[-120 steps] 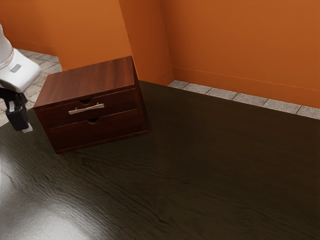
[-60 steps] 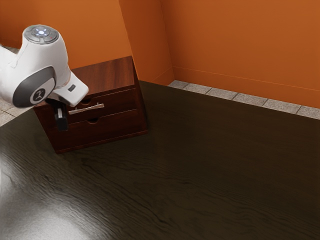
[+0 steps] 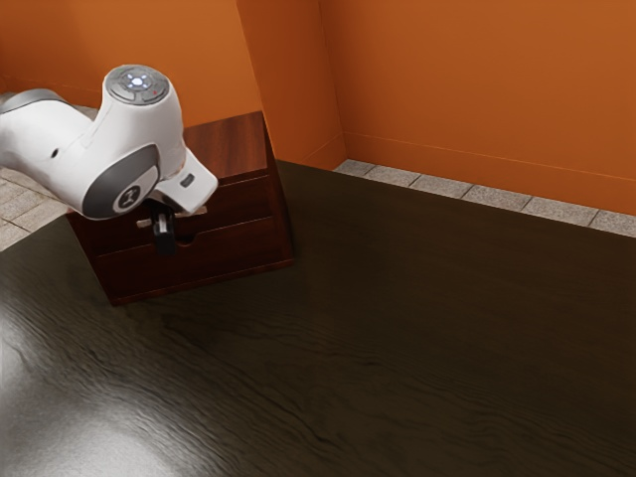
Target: Pull the drawer handle with one arm to open the drawer
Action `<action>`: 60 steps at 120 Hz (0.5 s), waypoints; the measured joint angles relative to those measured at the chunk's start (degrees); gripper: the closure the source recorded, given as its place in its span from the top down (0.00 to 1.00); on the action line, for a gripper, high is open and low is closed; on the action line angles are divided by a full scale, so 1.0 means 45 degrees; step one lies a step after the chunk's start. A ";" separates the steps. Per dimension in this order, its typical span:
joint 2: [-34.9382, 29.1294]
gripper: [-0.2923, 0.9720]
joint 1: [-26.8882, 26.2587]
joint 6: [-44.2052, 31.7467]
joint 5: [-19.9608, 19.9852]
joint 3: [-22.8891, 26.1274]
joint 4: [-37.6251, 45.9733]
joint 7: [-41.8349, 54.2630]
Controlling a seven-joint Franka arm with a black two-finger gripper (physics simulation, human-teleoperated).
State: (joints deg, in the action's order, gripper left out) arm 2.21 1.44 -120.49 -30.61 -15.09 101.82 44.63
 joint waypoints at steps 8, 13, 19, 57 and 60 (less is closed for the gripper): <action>-0.0019 0.77 -0.0150 -0.0065 -0.0003 -0.0311 0.0059 0.0007; -0.0013 0.77 -0.0105 -0.0096 -0.0001 -0.0430 0.0075 0.0010; 0.0065 0.77 0.0075 -0.0126 0.0000 -0.0491 0.0075 -0.0001; 0.0676 0.77 0.0225 -0.0729 0.0065 -0.0469 -0.0188 -0.0133; 0.0736 0.77 0.0236 -0.0756 0.0065 -0.0471 -0.0207 -0.0141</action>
State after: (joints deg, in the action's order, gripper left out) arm 5.52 2.50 -123.90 -30.32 -17.21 100.88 44.00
